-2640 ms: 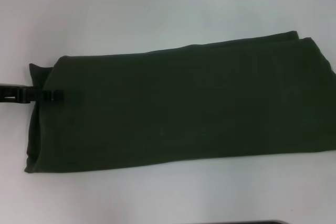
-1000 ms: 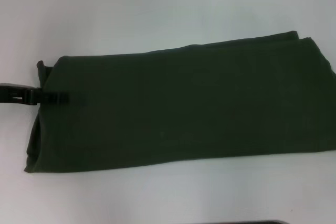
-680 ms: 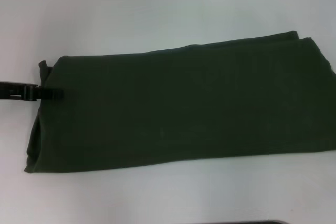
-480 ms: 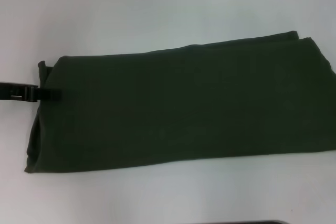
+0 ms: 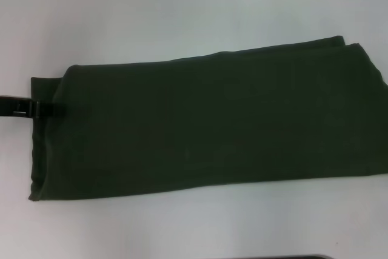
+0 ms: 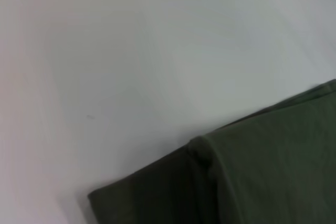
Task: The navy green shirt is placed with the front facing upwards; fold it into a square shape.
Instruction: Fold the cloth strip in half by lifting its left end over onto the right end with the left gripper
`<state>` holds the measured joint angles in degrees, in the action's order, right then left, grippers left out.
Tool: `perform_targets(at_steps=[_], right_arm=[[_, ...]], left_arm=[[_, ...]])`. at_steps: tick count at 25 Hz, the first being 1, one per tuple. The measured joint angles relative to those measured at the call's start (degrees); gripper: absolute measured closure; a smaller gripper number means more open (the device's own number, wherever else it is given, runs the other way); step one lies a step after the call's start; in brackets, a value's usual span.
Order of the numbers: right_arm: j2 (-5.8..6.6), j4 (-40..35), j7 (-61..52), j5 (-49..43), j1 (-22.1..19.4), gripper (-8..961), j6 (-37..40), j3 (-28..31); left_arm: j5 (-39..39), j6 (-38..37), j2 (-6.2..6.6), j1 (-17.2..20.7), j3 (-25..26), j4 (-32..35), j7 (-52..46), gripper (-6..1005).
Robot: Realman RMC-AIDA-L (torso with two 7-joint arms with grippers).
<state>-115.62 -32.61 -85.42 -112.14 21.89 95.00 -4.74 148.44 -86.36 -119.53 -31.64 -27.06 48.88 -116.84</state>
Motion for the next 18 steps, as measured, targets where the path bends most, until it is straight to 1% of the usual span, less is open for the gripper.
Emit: perform_targets(at_steps=[1,6,15,18], right_arm=[[-0.01,0.00,0.01,0.00,0.00,54,0.00,0.00],[-0.03,0.00,0.07,0.00,-0.01,54,0.00,-0.08],[-0.11,0.00,0.25,0.00,-0.21,54,0.00,-0.01],[-0.11,0.00,0.24,0.00,-0.21,54,0.00,0.00]], left_arm=[[0.00,-0.03,0.00,0.00,-0.03,-0.01,0.00,949],[-0.14,0.49,0.00,0.01,0.14,0.17,-0.38,947],[-0.57,1.36,0.11,0.26,2.33,1.43,-2.90,925],[-0.59,1.69,0.14,0.44,3.02,1.78,-3.59,817]])
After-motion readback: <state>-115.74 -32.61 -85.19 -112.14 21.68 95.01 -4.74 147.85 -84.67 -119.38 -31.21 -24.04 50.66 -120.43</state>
